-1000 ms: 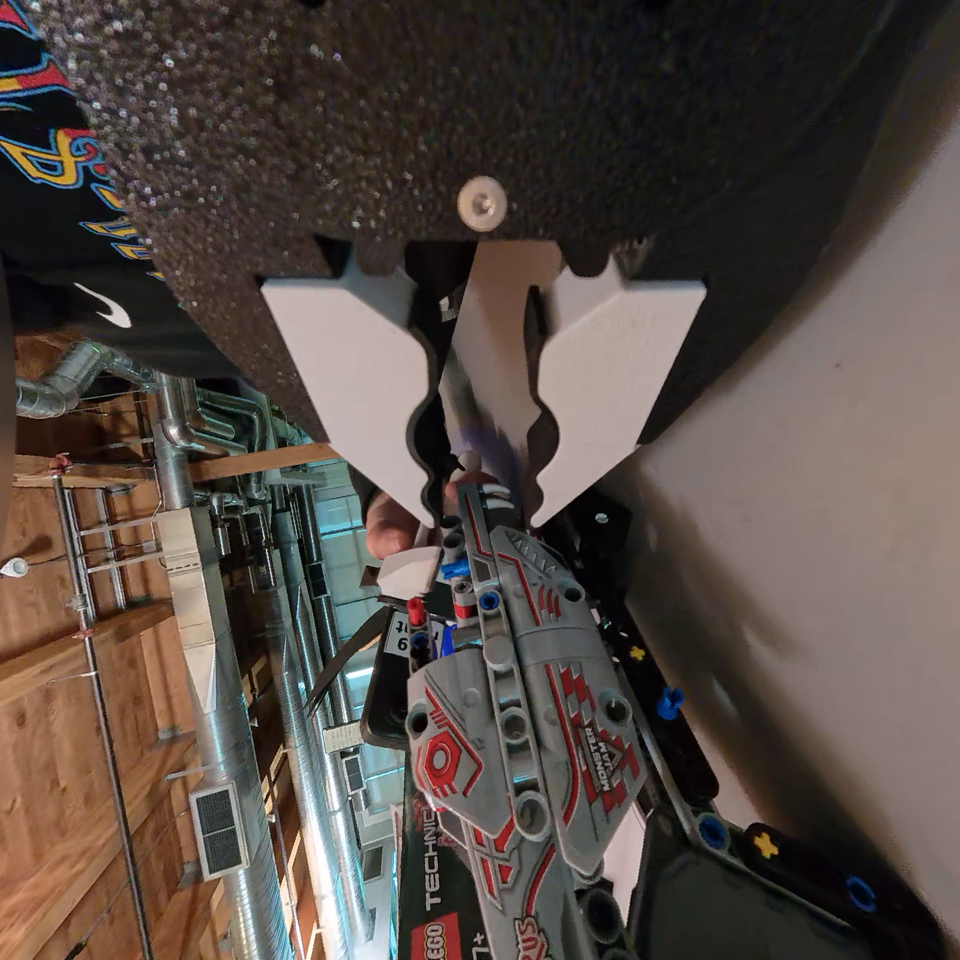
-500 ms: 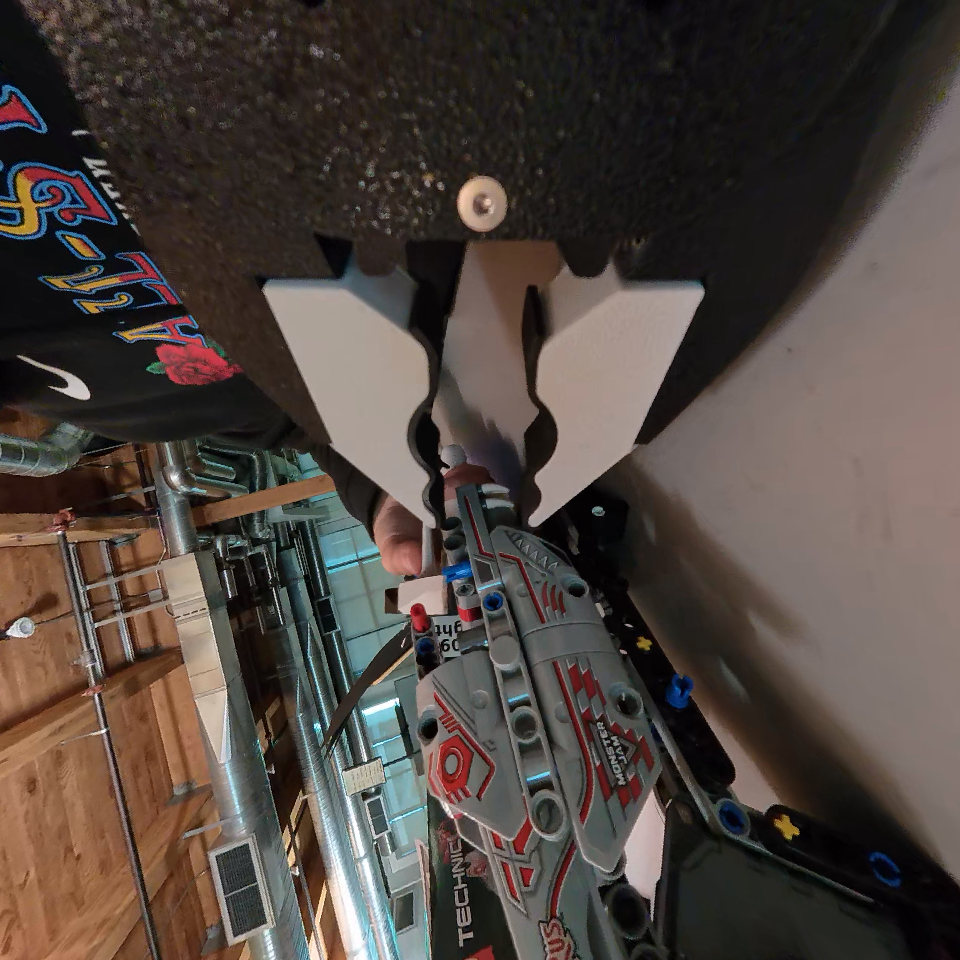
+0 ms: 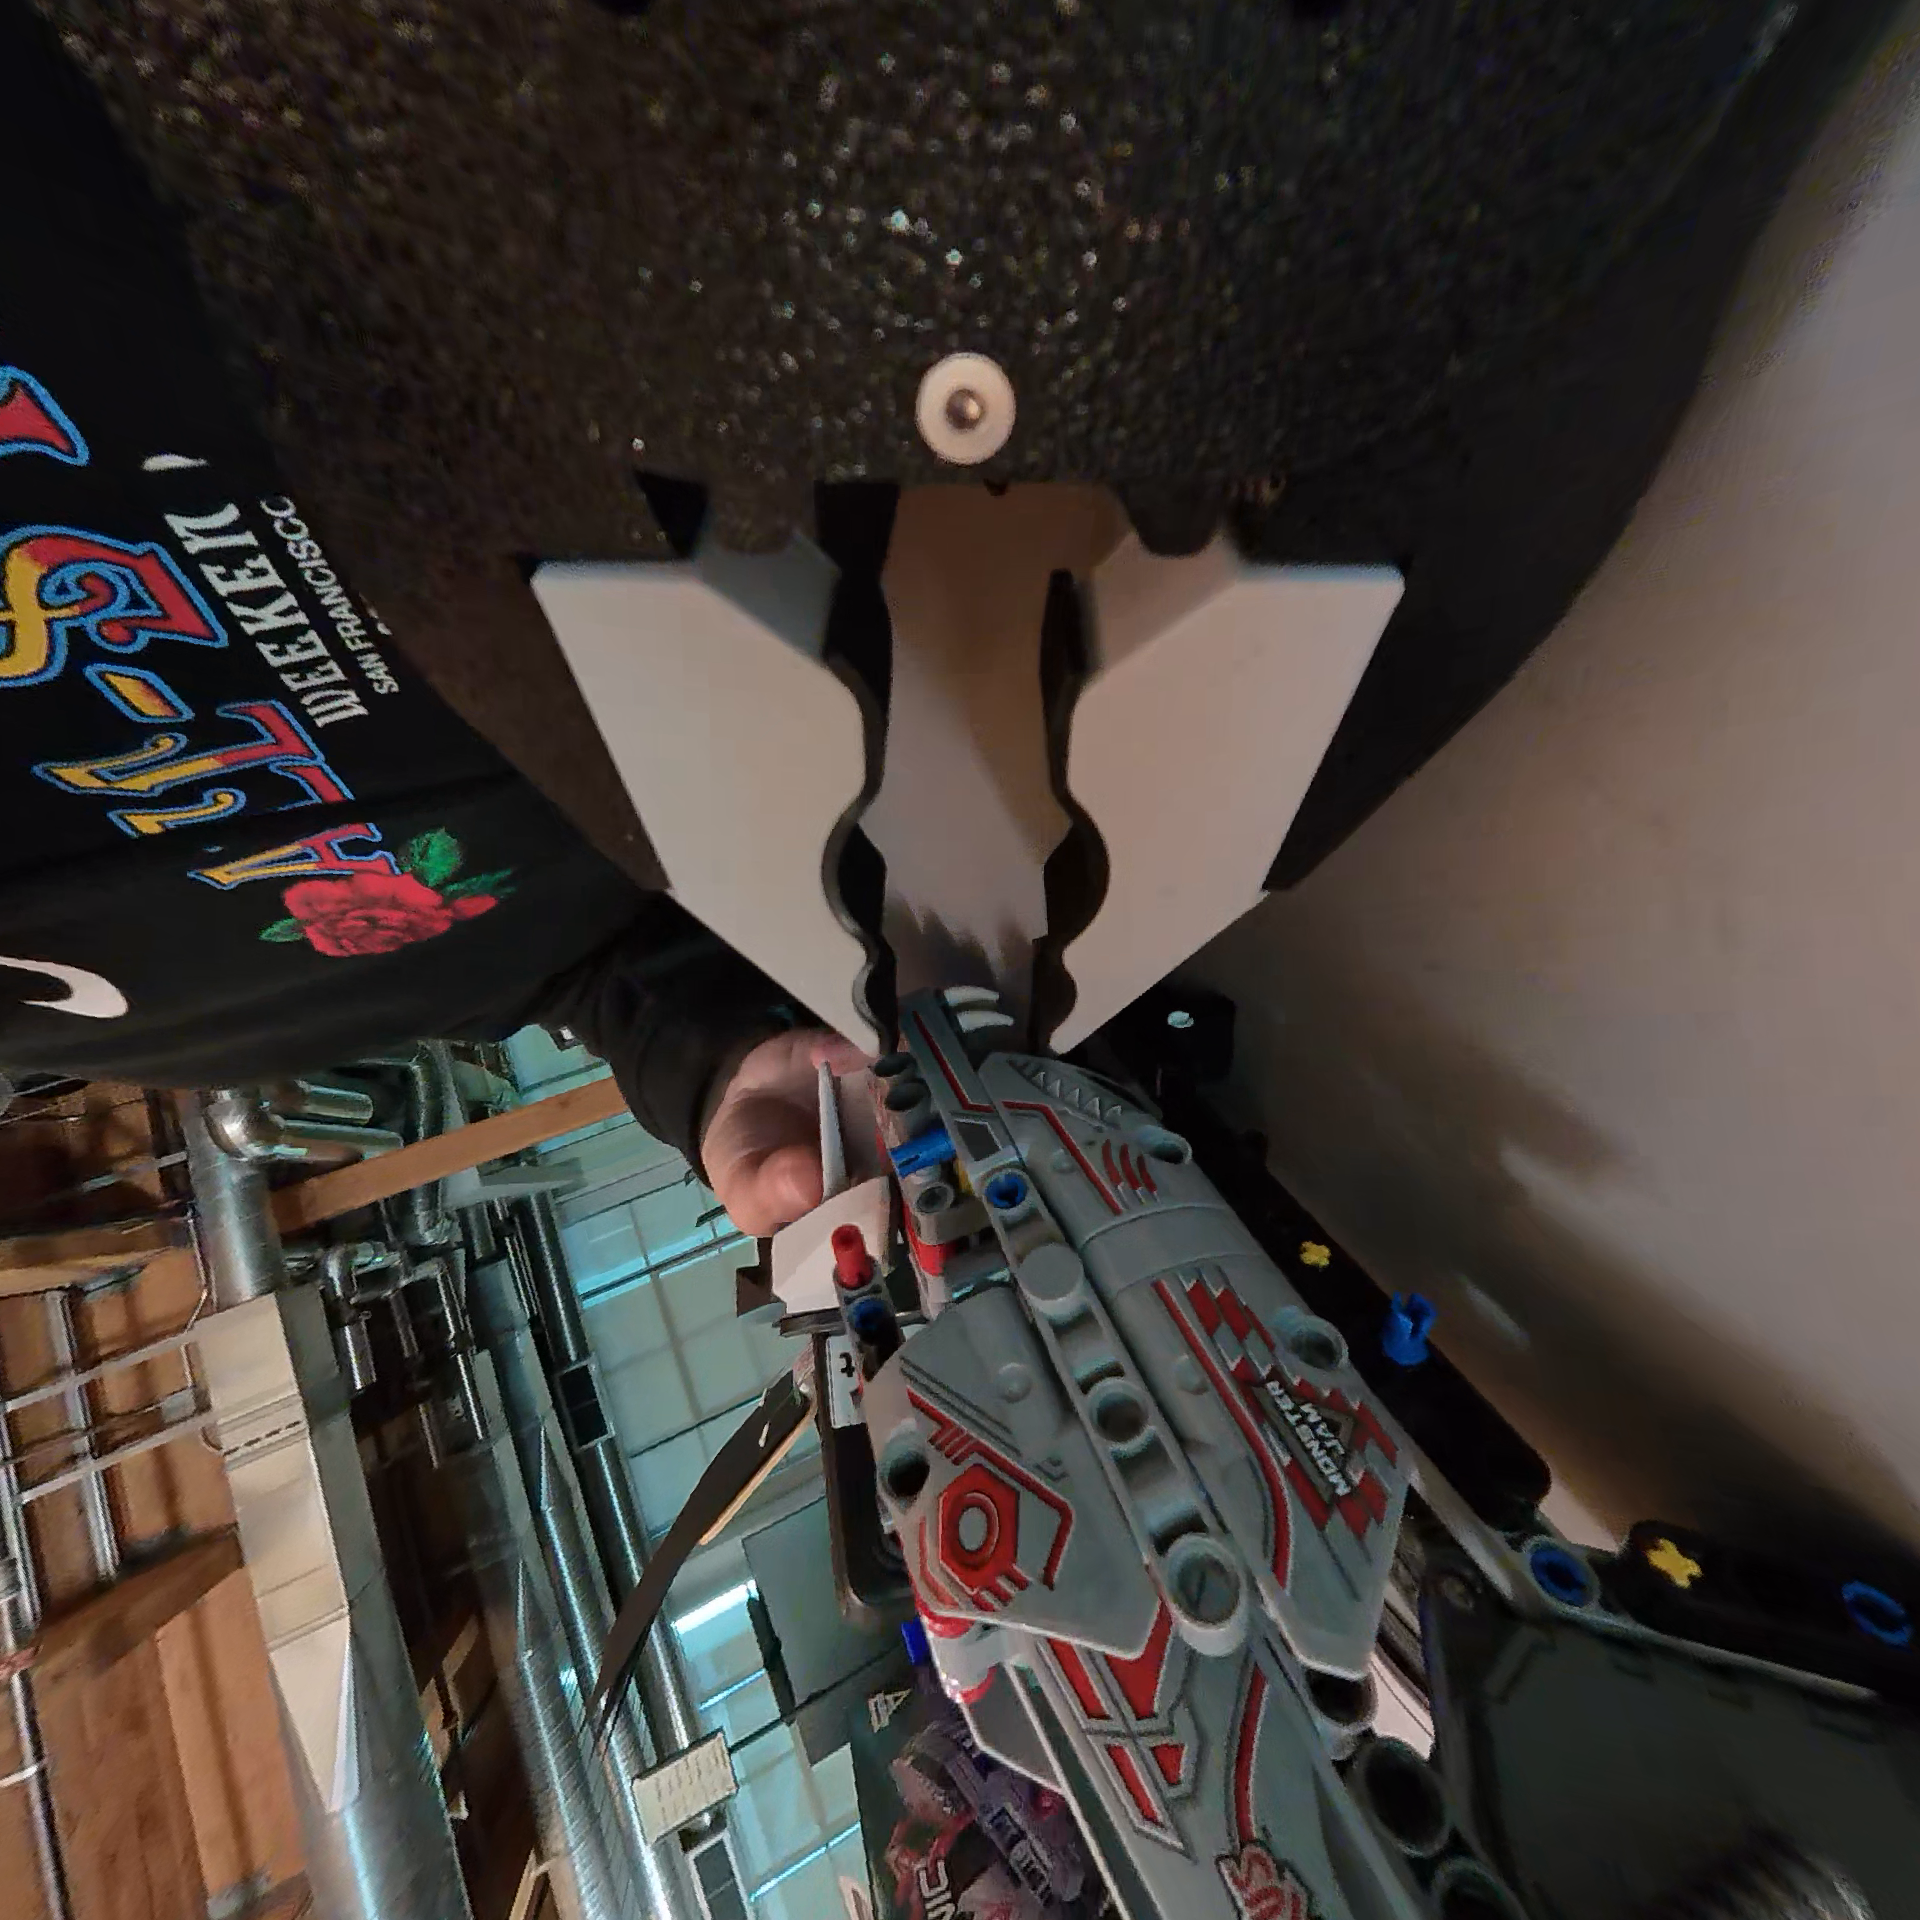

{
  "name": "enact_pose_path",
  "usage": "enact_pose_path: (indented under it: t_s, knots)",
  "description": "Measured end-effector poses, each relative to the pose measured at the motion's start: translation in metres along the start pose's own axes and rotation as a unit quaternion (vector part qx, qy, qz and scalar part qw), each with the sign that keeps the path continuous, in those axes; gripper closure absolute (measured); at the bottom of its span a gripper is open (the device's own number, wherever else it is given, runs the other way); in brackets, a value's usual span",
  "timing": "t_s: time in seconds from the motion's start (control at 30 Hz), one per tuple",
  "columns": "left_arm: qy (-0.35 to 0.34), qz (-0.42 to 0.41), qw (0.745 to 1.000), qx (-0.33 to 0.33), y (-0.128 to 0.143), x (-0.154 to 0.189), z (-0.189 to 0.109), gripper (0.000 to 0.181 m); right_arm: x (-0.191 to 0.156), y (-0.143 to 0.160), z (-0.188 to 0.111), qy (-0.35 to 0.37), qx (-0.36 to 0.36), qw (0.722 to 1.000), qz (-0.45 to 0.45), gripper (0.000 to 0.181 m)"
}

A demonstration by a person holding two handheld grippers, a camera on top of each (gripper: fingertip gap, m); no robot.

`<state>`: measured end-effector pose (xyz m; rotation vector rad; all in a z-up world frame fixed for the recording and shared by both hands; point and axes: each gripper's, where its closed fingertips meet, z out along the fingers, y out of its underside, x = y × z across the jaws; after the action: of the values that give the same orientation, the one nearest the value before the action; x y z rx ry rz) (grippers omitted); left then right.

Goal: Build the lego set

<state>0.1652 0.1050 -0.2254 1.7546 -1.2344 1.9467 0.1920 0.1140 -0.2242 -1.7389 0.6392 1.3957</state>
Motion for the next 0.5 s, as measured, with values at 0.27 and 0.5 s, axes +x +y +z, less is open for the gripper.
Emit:
enact_pose_path:
  t_s: [0.27, 0.5]
  knots:
    - [0.031, 0.015, 0.999, -0.025, -0.006, 0.013, -0.021, 0.152, 0.0, 0.002, -0.002, 0.009, -0.013, 1.0, -0.022, 0.145]
    - [-0.034, 0.039, 0.999, -0.009, -0.022, -0.008, -0.026, 0.155, 0.002, -0.002, -0.018, 0.08, -0.05, 0.99, -0.105, 0.124]
